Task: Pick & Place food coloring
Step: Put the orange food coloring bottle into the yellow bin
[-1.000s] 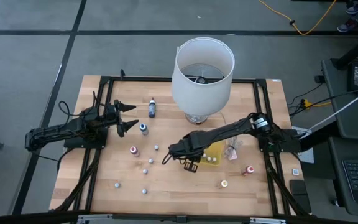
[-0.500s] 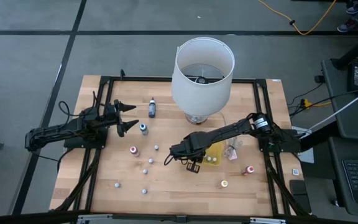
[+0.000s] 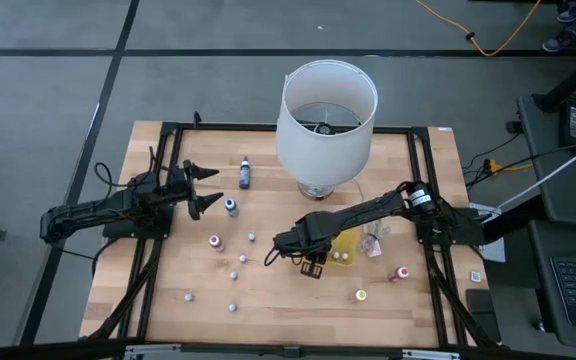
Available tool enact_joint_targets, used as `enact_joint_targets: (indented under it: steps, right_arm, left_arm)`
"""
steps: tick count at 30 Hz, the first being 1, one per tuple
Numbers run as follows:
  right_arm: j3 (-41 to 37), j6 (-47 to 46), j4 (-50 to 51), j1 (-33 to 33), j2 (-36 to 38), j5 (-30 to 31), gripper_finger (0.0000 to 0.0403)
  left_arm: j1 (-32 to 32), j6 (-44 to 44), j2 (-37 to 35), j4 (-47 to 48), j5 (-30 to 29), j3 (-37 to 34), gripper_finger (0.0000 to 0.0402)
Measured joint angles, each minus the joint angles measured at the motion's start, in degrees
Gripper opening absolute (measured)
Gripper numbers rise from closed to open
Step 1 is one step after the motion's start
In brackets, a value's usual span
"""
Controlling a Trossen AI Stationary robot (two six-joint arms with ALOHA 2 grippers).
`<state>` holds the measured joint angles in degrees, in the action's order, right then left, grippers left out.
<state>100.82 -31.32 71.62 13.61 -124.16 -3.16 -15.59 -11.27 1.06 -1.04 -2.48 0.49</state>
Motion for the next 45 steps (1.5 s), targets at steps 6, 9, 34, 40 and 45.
enact_joint_targets:
  steps: [6,9,34,40,45]
  right_arm:
    - [1.6,-0.1,0.6,0.0,2.1,3.0,0.0150]
    - [2.6,-1.7,0.6,0.1,3.8,5.0,0.0155]
    - [-1.5,-42.2,18.1,24.6,23.9,15.5,0.0287]
    - [-12.0,-59.6,18.2,32.0,30.9,15.5,0.0287]
    - [-22.0,-72.9,17.9,36.7,36.5,13.7,0.0287]
  left_arm:
    - [0.0,0.0,0.0,0.0,0.0,0.0,0.0389]
    - [0.0,0.0,0.0,0.0,0.0,0.0,0.0389]
    - [0.0,0.0,0.0,0.0,0.0,0.0,0.0389]
    - [0.0,0.0,0.0,0.0,0.0,0.0,0.0389]
    - [0.0,0.0,0.0,0.0,0.0,0.0,0.0389]
